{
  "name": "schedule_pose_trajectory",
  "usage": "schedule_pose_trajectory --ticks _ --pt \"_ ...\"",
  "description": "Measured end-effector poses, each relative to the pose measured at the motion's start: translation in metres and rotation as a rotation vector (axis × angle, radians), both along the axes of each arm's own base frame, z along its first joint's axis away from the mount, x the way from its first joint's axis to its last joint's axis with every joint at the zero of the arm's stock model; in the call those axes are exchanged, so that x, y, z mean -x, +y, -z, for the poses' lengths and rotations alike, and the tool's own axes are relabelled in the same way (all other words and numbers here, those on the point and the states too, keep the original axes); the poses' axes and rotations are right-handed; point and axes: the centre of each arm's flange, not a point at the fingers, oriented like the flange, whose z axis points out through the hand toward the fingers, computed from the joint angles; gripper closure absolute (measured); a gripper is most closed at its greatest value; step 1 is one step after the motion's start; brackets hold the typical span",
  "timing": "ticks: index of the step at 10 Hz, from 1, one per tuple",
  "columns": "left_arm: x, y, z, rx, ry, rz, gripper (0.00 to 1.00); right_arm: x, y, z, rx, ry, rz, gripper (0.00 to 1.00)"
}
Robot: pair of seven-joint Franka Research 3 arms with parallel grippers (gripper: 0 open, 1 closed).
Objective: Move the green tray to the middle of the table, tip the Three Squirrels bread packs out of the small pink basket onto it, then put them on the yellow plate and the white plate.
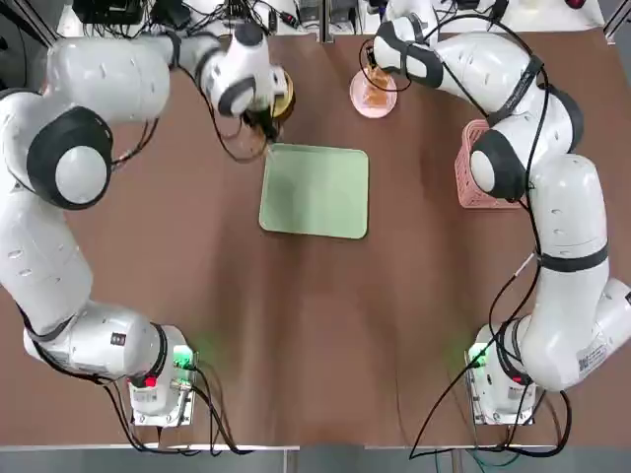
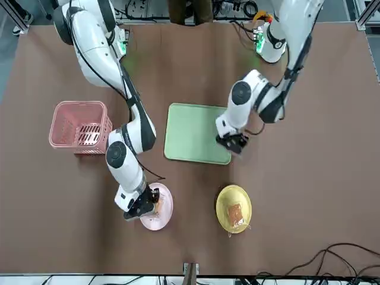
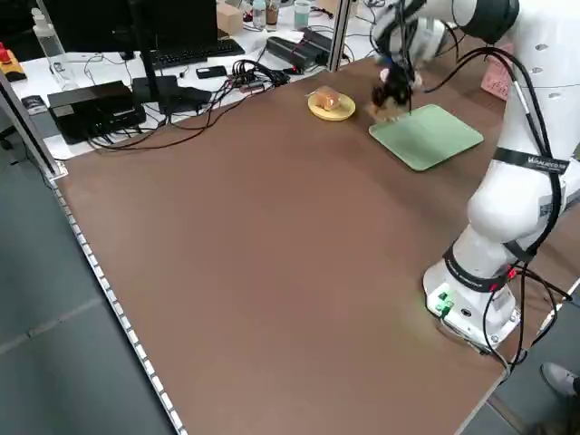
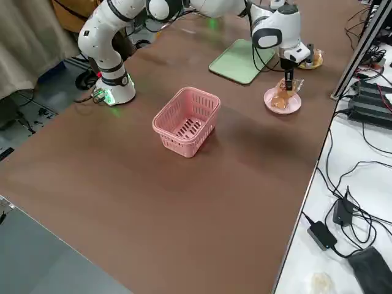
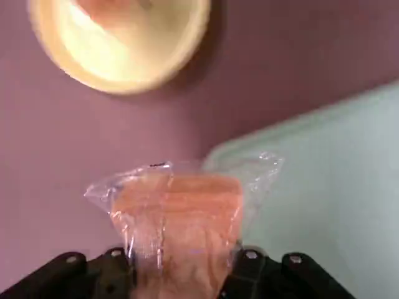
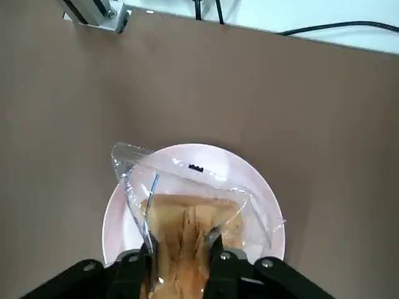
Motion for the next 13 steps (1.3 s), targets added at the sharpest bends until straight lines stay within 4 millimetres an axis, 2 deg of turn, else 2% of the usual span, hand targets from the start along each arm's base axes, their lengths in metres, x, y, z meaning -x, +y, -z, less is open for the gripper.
schedule_pose_trajectory --ticks 1,2,5,6,8,10,12,13 --pt "-0.025 0.009 -0.023 0.02 -0.038 -0.064 0.56 0.0 0.0 0.003 0.004 0.003 -0.008 0.66" --pt "-0.05 0.02 -0.032 0.044 -0.065 -0.138 0.56 0.001 -0.001 0.008 0.008 0.009 -0.01 0.66" --pt "-0.125 0.046 -0.011 0.107 -0.109 -0.326 0.56 0.0 -0.002 0.015 -0.005 -0.032 -0.007 0.66" --pt "-0.143 0.047 0.001 0.112 -0.141 -0.371 0.56 0.0 -0.002 0.015 -0.006 -0.037 -0.007 0.64" --pt "-0.158 0.03 0.017 0.113 -0.253 -0.418 0.56 -0.001 -0.002 0.015 -0.007 -0.039 -0.007 0.56" --pt "-0.16 0.007 0.029 0.162 -0.318 -0.425 0.56 0.0 -0.002 0.016 -0.006 -0.037 -0.009 0.27" --pt "-0.165 0.008 0.045 0.176 -0.33 -0.43 0.56 0.001 -0.001 0.017 -0.006 -0.035 -0.012 0.03" --pt "-0.167 0.011 0.047 0.175 -0.331 -0.433 0.56 0.002 0.0 0.02 -0.005 -0.029 -0.013 0.01"
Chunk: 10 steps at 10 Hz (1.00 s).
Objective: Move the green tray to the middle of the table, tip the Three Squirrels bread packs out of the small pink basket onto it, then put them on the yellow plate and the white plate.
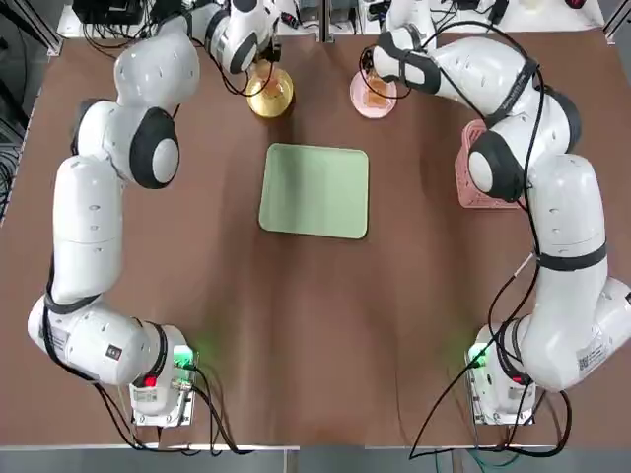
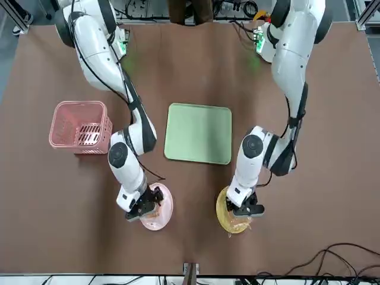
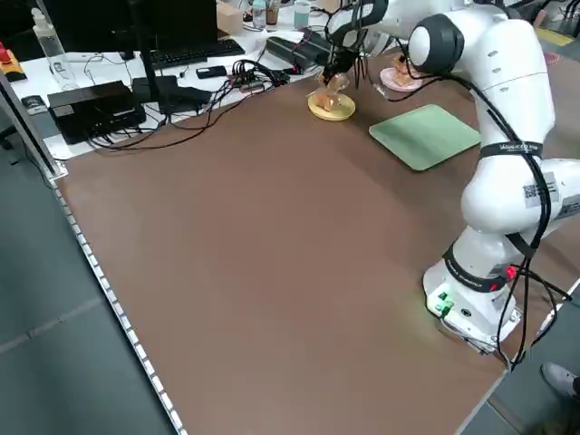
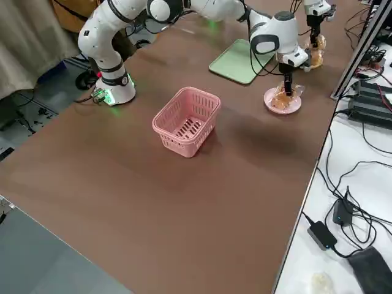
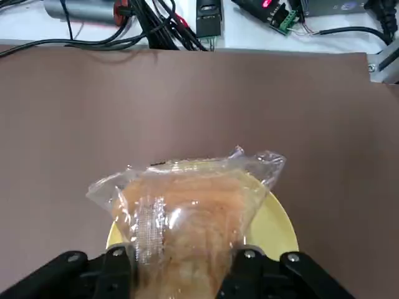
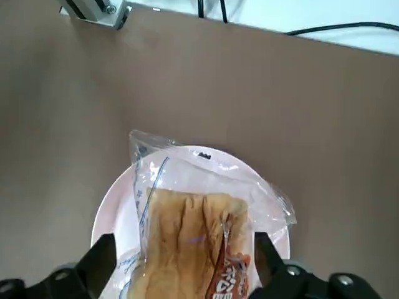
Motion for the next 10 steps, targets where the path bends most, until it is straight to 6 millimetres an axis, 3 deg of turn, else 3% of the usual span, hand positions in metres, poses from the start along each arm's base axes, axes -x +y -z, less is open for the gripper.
schedule_pose_trajectory --ticks 3,8,10 --pt "0.004 -0.007 0.011 -0.005 0.014 0.011 0.52 0.003 0.0 0.007 0.006 0.017 -0.001 0.01" --pt "0.008 -0.011 0.027 -0.012 0.032 0.017 0.41 0.013 0.005 -0.001 0.03 0.098 -0.013 0.01" --pt "0.007 -0.009 0.028 -0.013 0.034 0.015 0.13 0.018 0.008 -0.009 0.039 0.129 -0.018 0.01"
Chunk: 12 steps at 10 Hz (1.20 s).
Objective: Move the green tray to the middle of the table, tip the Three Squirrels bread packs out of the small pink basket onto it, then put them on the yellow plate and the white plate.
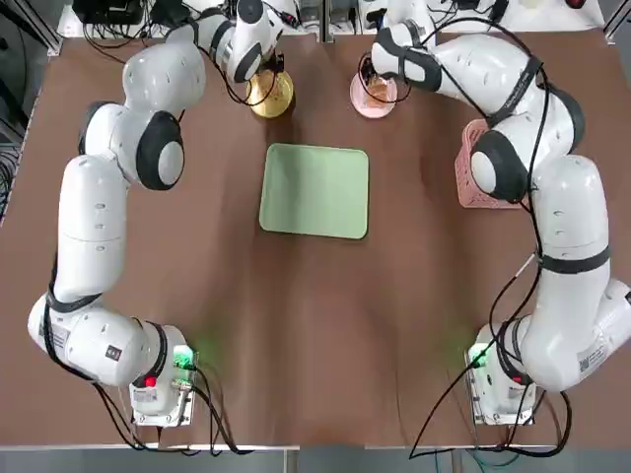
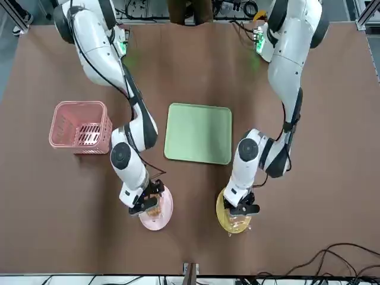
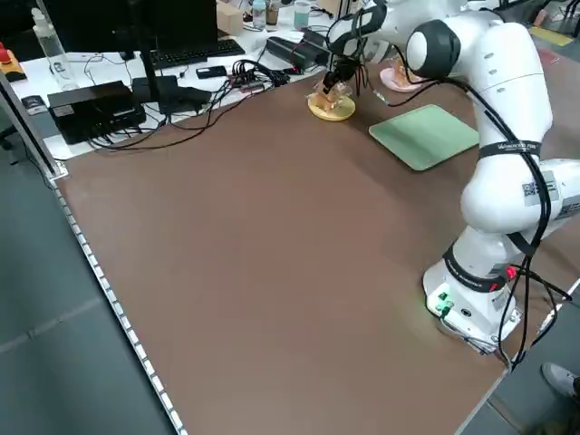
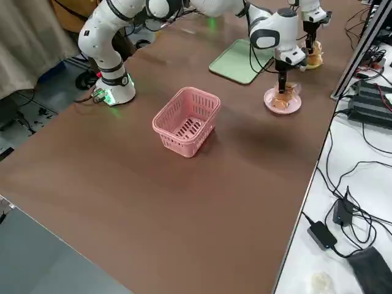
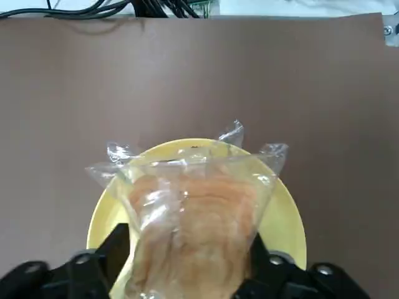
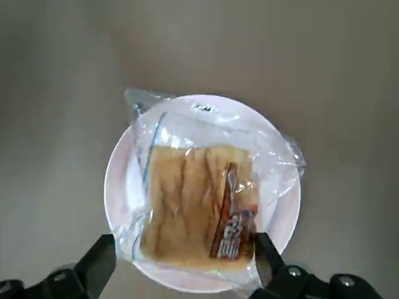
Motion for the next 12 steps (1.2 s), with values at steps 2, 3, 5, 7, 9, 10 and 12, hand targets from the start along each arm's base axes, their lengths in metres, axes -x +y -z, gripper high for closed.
schedule_pose_trajectory --ticks 2,3,5,7,9,10,12 --pt "-0.001 0.002 0.001 -0.001 0.0 -0.003 0.08 0.0 -0.001 -0.011 -0.003 -0.001 0.002 0.01" --pt "-0.001 0.003 0.001 -0.001 0.0 -0.004 0.07 -0.001 -0.003 -0.016 -0.004 -0.002 0.004 0.01" --pt "-0.004 0.006 -0.003 0.0 -0.006 -0.008 0.02 0.002 -0.011 -0.04 0.009 0.038 0.012 0.01" --pt "-0.01 0.009 -0.016 0.009 -0.028 -0.014 0.0 0.004 -0.046 -0.098 0.027 0.103 0.054 0.01" --pt "-0.011 0.008 -0.03 0.021 -0.045 -0.015 0.0 0.005 -0.137 -0.181 0.02 0.143 0.162 0.01" --pt "-0.012 0.006 -0.037 0.028 -0.051 -0.016 0.0 0.015 -0.189 -0.225 0.01 0.164 0.219 0.01" --pt "-0.011 0.001 -0.051 0.055 -0.058 -0.02 0.0 0.054 -0.254 -0.307 -0.011 0.178 0.28 0.01"
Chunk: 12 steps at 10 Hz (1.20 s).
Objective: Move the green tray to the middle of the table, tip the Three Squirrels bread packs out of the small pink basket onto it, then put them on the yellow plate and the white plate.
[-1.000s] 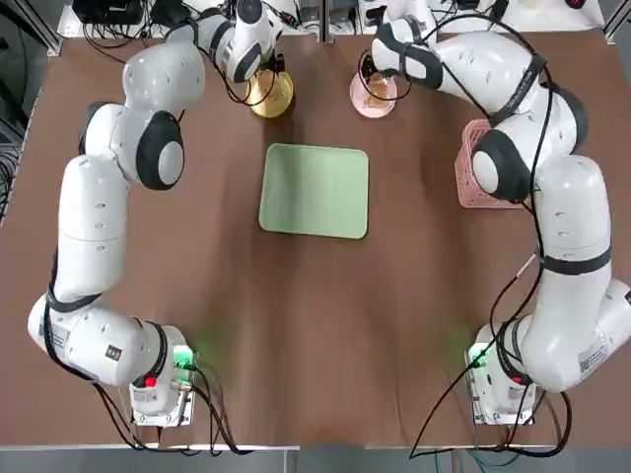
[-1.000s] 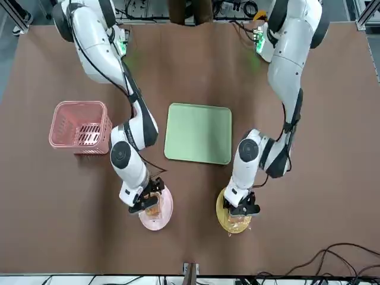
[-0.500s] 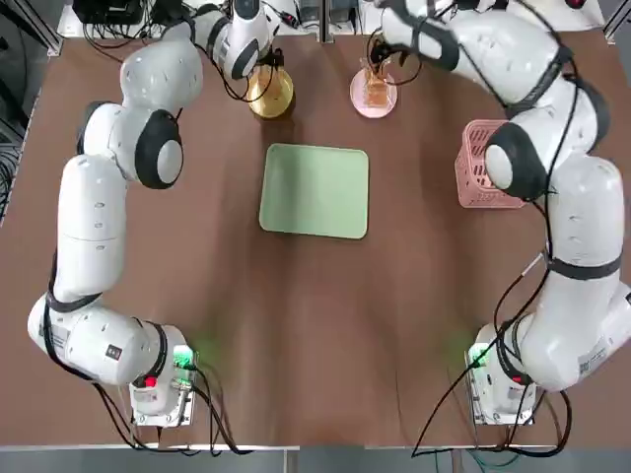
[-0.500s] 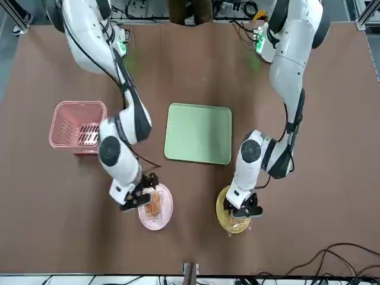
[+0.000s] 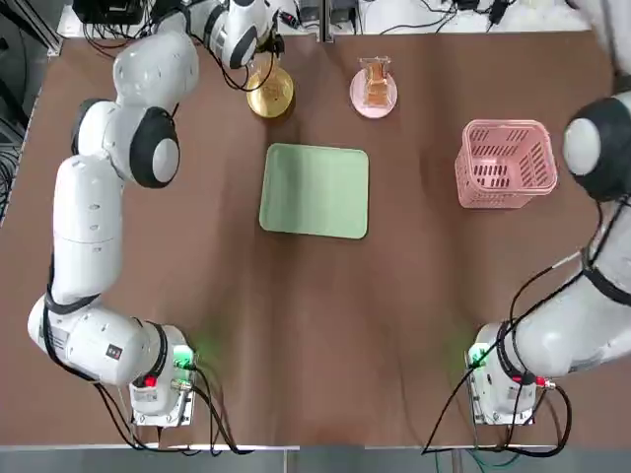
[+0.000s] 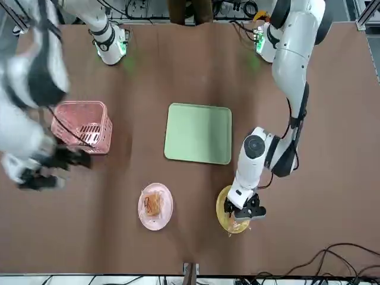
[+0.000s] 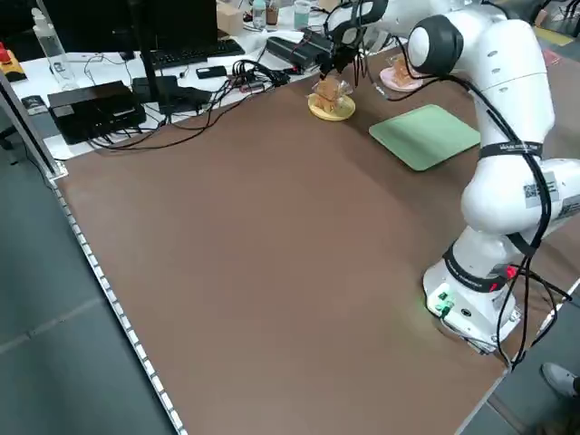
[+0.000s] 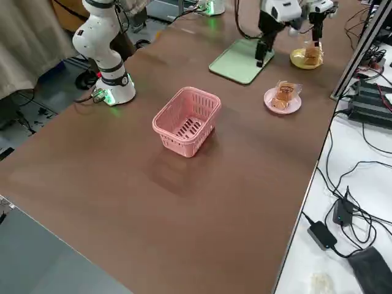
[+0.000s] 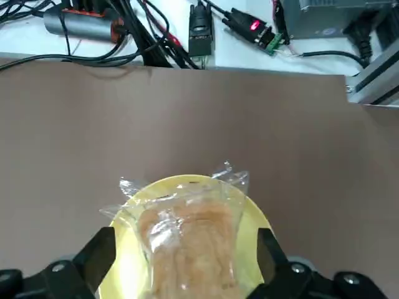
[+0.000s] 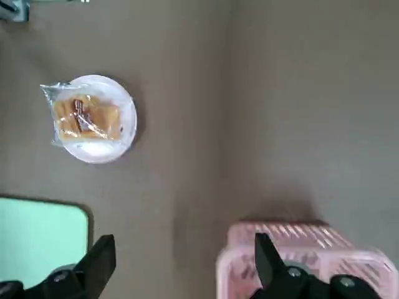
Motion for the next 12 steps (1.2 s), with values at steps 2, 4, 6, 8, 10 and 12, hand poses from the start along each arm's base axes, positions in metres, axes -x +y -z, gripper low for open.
schedule_pose_trajectory --ticks 2,4,6,8,10,12 --pt "0.001 -0.004 -0.022 0.018 -0.007 -0.006 0.0 0.047 -0.027 -0.057 0.018 0.02 0.02 0.01" --pt "0.002 0.009 -0.066 -0.015 0.018 -0.016 0.0 0.087 -0.052 -0.066 0.007 0.033 0.042 0.01" --pt "0.009 0.048 -0.121 -0.077 0.096 0.014 0.0 0.114 -0.05 -0.052 0.009 0.037 0.014 0.01" --pt "0.046 0.091 -0.171 -0.161 0.165 0.077 0.0 0.117 -0.04 -0.047 0.013 0.039 -0.005 0.01" --pt "0.097 0.133 -0.192 -0.13 0.25 0.09 0.0 0.121 -0.039 -0.054 0.014 0.047 -0.011 0.01" --pt "0.125 0.17 -0.232 -0.105 0.302 0.04 0.0 0.123 -0.036 -0.06 0.015 0.045 -0.018 0.01"
